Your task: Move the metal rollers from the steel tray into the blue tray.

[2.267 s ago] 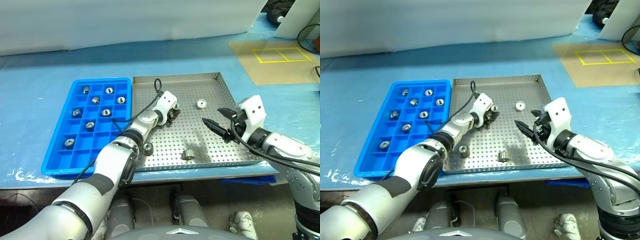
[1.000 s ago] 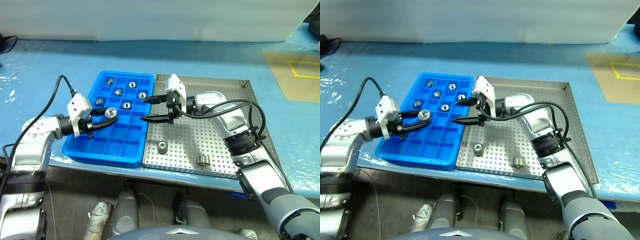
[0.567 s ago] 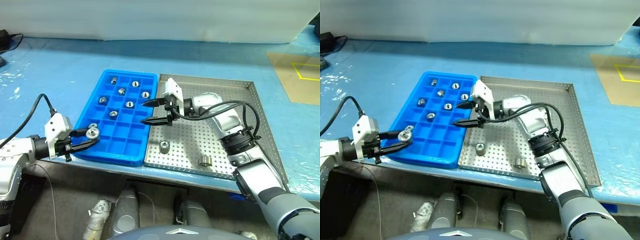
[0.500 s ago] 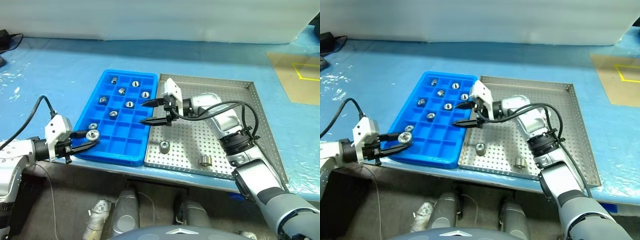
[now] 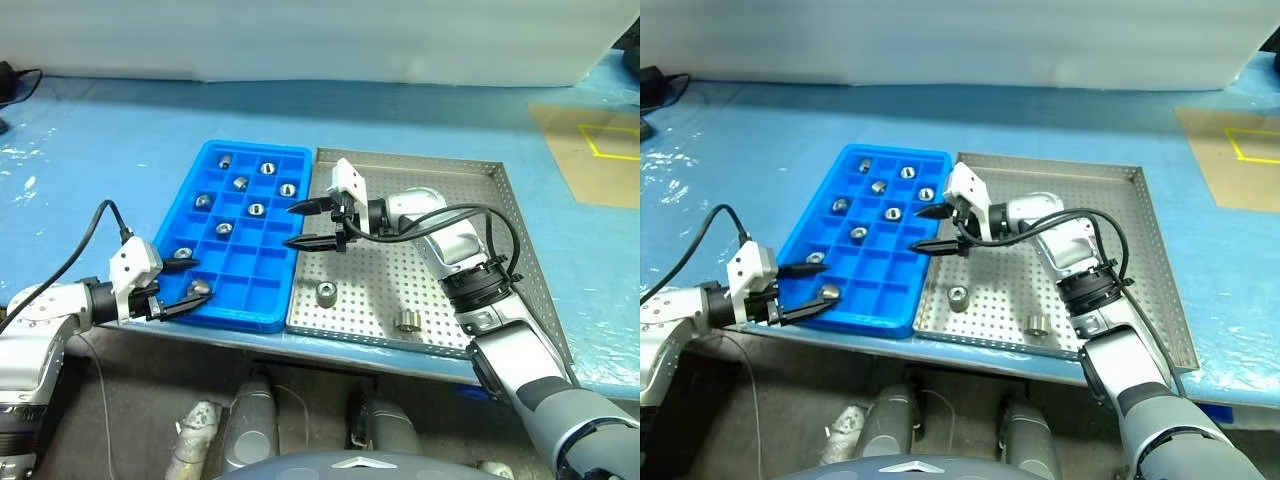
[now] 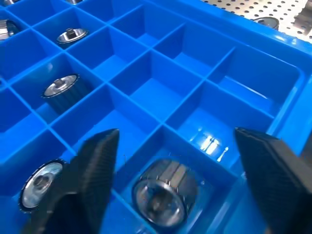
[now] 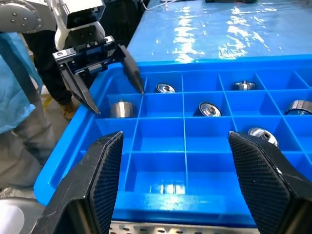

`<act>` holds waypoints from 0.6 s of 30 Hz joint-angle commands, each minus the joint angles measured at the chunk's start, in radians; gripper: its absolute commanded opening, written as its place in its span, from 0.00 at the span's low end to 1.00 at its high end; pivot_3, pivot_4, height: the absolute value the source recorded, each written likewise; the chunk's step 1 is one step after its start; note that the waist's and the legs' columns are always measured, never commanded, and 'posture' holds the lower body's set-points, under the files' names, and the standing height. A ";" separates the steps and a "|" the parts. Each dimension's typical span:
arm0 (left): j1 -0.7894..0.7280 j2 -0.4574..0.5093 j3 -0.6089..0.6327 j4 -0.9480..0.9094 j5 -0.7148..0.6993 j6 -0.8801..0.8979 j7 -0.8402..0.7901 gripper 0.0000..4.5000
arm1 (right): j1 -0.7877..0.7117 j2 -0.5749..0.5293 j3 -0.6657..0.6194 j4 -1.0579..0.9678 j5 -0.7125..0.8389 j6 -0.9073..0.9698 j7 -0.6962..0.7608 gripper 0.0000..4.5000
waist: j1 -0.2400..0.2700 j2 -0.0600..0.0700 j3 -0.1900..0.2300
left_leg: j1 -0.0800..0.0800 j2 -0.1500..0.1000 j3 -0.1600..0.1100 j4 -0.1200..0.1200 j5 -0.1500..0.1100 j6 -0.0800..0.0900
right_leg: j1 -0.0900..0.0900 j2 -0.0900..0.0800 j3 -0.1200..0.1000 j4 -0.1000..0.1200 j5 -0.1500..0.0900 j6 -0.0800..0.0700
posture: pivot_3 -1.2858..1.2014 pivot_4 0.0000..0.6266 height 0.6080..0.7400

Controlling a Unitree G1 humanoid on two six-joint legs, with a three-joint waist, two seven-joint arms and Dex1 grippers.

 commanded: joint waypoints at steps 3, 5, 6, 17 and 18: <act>0.001 0.020 0.002 0.023 0.008 -0.007 0.011 0.99 | 0.003 -0.002 -0.025 -0.050 0.009 -0.003 -0.009 0.78 | -0.001 0.000 0.000 | 0.001 0.000 0.000 0.000 0.000 0.000 | 0.001 0.000 0.000 0.000 0.000 0.000 | 0.59 0.24 1.00; -0.031 0.012 0.011 -0.008 -0.019 0.021 0.029 0.99 | 0.007 -0.004 -0.026 -0.053 0.009 -0.002 -0.012 0.78 | -0.001 0.000 0.000 | 0.001 0.000 0.000 0.000 0.000 0.000 | 0.001 0.000 0.000 0.000 0.000 0.000 | 0.59 0.24 1.00; -0.041 0.010 0.014 -0.020 -0.029 0.032 0.036 0.99 | 0.008 -0.006 -0.027 -0.054 0.010 -0.002 -0.013 0.78 | -0.001 0.000 0.000 | 0.001 0.000 0.000 0.000 0.000 0.000 | 0.001 0.000 0.000 0.001 0.000 0.000 | 0.58 0.24 1.00; -0.204 -0.083 -0.099 -0.231 -0.186 0.216 0.083 0.99 | 0.173 -0.200 -0.048 -0.262 0.045 0.116 0.035 0.78 | 0.007 -0.001 0.000 | 0.001 0.000 0.001 0.002 0.002 -0.003 | 0.004 0.000 0.000 0.000 0.000 0.000 | 0.56 0.24 1.00; -0.208 -0.089 -0.119 -0.234 -0.187 0.221 0.075 0.99 | 0.205 -0.231 -0.041 -0.289 0.041 0.119 0.045 0.78 | 0.005 -0.001 0.000 | 0.001 0.000 0.001 0.002 0.002 -0.003 | 0.004 0.000 0.000 0.000 0.000 0.000 | 0.55 0.24 1.00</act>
